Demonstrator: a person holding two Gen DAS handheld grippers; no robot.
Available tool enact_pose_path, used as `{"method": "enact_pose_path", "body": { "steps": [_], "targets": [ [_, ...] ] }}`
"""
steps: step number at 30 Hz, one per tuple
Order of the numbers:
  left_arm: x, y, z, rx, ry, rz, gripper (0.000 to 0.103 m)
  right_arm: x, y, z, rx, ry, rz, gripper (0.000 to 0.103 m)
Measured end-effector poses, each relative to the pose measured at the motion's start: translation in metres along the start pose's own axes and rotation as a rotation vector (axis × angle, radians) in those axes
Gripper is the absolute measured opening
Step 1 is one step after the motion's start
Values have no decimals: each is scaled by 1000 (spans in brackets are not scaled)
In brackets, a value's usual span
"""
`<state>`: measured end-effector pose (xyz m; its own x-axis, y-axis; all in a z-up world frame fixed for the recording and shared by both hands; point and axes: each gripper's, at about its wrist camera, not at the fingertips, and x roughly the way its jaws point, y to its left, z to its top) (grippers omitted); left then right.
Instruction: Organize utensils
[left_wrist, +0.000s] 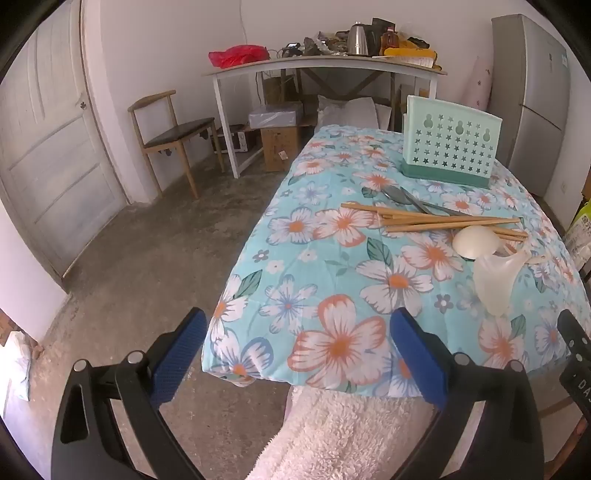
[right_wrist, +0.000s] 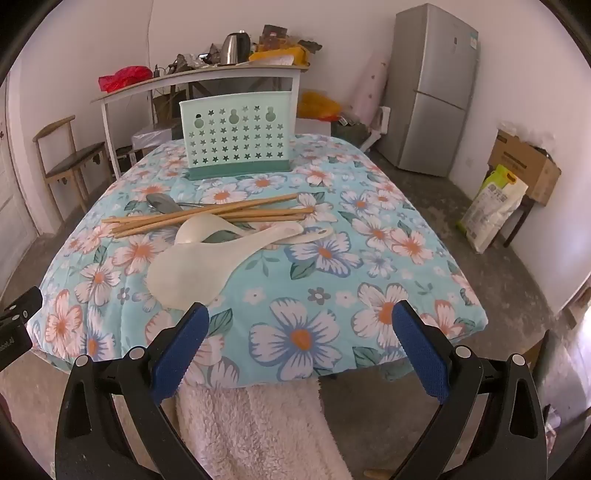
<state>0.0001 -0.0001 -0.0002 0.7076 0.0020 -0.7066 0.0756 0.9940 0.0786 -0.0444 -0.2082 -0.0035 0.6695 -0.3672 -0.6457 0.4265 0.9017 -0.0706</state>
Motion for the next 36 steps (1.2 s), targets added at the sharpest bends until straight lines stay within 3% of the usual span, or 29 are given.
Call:
{"method": "enact_pose_path", "body": {
  "steps": [36],
  "targets": [
    [-3, -4, 2, 19, -14, -25, 97, -6, -4, 5, 8, -10, 7, 95]
  ]
}}
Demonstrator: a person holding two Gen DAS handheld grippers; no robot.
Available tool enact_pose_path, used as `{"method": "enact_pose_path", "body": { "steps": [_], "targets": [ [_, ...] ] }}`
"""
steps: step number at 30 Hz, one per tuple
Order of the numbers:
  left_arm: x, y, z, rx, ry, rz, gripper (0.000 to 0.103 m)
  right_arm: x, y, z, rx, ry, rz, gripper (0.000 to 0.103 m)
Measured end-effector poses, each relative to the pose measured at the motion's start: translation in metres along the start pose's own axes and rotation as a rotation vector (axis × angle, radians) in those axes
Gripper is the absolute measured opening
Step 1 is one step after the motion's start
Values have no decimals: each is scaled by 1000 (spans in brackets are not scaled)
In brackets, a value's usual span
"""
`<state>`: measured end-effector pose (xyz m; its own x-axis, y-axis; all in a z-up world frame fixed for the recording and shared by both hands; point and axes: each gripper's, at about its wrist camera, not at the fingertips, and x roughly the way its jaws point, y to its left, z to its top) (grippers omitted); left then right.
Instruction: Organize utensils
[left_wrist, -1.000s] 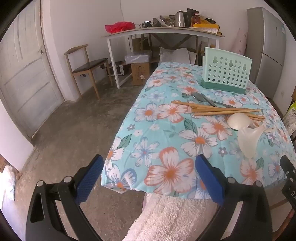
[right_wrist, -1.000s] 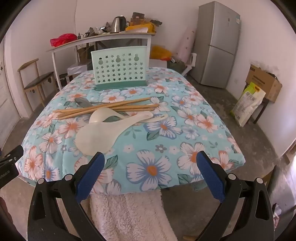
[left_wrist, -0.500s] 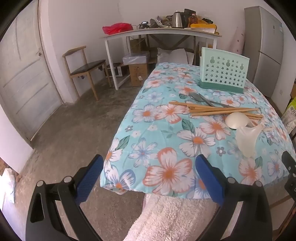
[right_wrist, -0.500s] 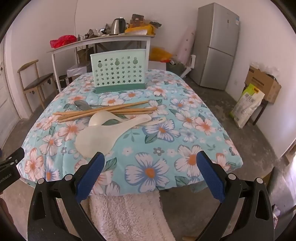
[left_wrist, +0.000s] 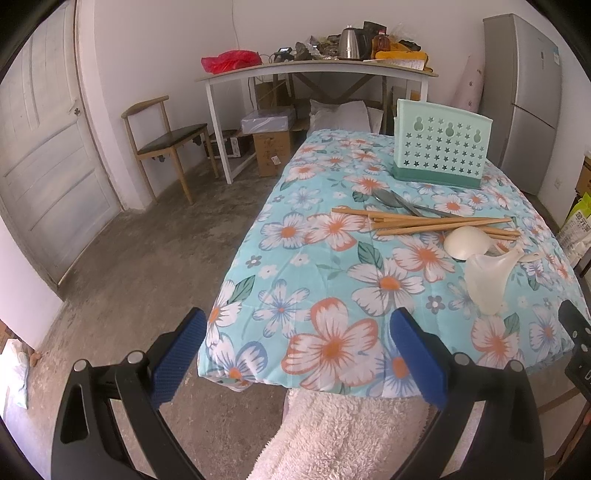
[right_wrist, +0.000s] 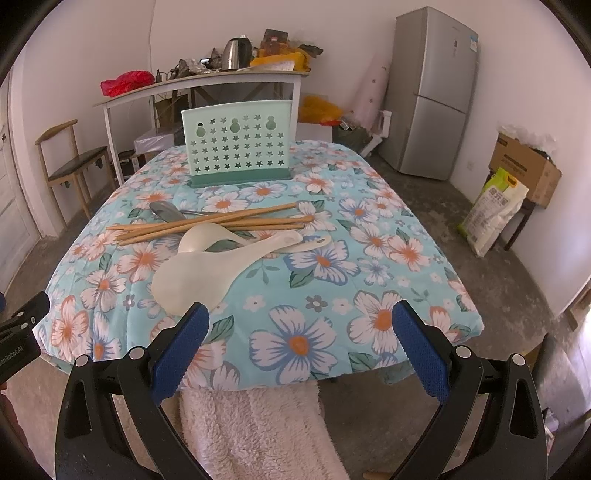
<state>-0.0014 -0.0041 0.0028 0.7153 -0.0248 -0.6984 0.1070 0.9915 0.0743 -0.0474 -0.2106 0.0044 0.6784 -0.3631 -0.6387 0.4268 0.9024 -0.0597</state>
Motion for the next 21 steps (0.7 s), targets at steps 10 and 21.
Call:
{"method": "enact_pose_path", "body": {
  "steps": [10, 21],
  "targets": [
    [-1, -2, 2, -1, -1, -1, 97, 0, 0, 1, -2, -1, -1, 95],
    [-3, -1, 2, -3, -1, -7, 97, -3, 4, 2, -9, -5, -2, 95]
  ]
}}
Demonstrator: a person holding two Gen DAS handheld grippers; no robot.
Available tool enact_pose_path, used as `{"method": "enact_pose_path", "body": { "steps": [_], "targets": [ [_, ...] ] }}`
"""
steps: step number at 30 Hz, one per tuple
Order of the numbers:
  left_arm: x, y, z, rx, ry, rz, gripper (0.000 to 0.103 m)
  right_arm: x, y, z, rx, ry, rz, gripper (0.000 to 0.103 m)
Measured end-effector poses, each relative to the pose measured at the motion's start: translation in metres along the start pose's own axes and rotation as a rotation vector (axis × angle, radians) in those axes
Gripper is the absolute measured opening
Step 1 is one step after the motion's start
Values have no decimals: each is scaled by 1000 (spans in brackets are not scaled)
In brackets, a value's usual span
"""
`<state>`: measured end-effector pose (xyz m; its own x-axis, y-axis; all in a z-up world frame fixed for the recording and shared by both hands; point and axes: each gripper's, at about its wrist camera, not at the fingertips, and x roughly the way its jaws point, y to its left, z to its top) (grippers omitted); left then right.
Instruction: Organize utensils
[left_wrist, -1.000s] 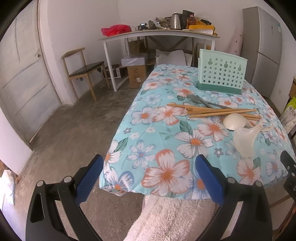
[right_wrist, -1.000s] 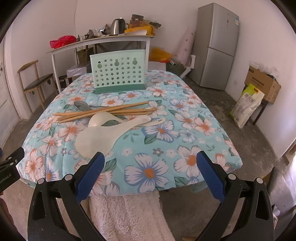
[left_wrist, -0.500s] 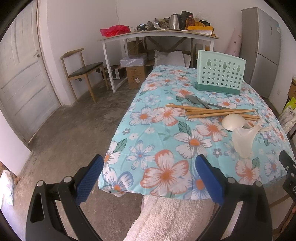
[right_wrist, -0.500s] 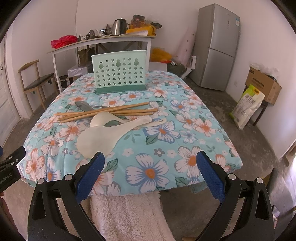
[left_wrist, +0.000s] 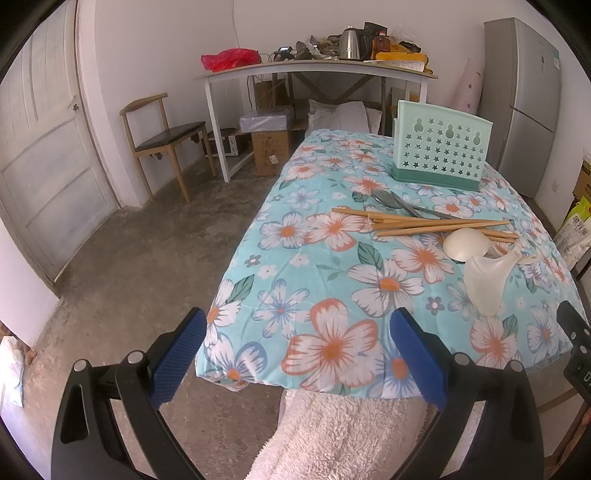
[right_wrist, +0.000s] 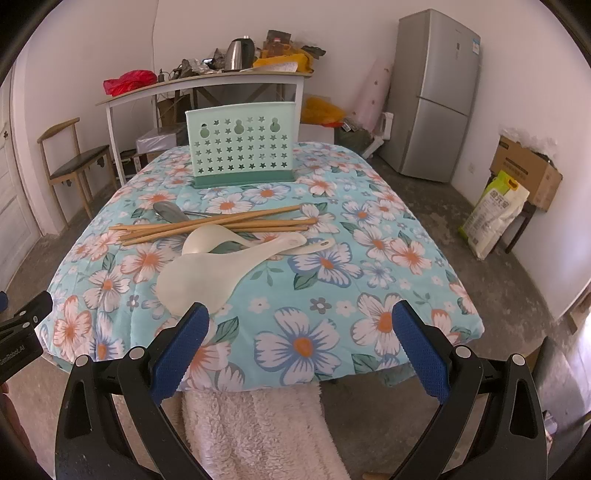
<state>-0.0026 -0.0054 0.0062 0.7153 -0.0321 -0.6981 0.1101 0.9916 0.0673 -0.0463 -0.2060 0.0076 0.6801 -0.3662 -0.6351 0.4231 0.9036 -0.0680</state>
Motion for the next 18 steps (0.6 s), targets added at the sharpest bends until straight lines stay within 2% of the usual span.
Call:
{"method": "enact_pose_path", "body": {
  "steps": [18],
  "targets": [
    [0, 5, 0, -16, 0, 6, 97, -3, 3, 2, -14, -11, 4, 95]
  ]
}}
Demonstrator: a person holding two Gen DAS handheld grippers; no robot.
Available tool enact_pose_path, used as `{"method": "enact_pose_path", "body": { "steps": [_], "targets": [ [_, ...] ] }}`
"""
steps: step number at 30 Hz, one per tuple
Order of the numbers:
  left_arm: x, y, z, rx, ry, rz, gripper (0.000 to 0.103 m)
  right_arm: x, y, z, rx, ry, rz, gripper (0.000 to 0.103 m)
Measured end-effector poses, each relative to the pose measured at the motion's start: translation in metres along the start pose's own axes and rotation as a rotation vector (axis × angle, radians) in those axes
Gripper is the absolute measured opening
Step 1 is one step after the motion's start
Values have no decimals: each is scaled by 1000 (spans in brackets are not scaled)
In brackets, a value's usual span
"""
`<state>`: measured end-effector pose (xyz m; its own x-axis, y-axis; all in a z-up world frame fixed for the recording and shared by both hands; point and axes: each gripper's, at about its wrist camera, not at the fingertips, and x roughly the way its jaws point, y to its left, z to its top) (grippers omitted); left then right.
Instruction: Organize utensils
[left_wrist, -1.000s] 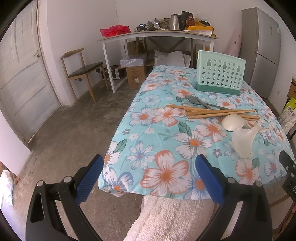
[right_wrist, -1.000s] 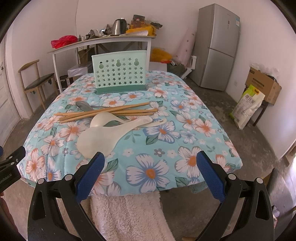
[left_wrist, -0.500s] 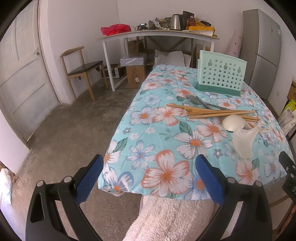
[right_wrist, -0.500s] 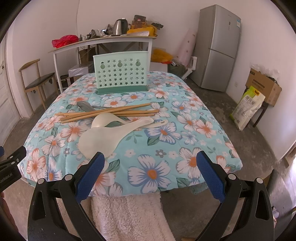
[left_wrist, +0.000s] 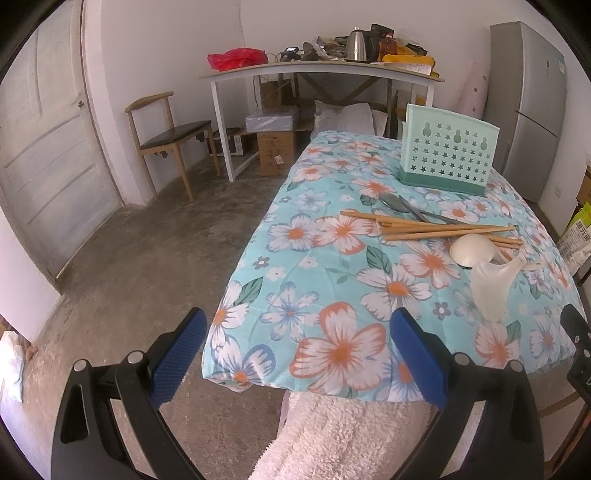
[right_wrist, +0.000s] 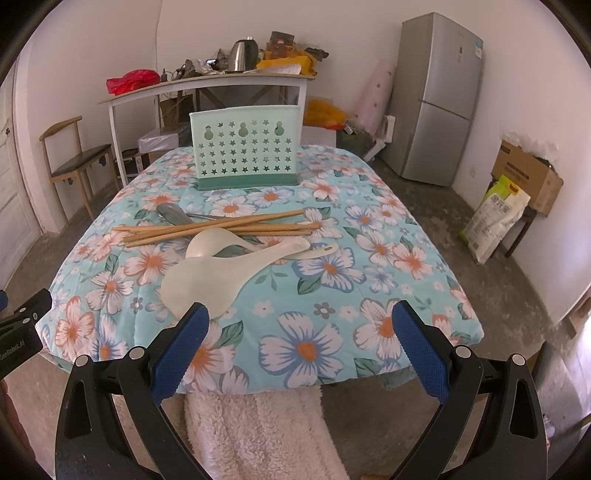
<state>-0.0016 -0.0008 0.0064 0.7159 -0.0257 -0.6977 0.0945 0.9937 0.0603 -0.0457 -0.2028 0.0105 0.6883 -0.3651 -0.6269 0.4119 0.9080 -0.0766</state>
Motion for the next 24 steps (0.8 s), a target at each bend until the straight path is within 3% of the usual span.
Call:
{"method": "enact_pose_path", "body": {
  "steps": [24],
  "targets": [
    [3, 9, 1, -2, 4, -1, 97, 0, 0, 0, -2, 0, -2, 95]
  ]
}}
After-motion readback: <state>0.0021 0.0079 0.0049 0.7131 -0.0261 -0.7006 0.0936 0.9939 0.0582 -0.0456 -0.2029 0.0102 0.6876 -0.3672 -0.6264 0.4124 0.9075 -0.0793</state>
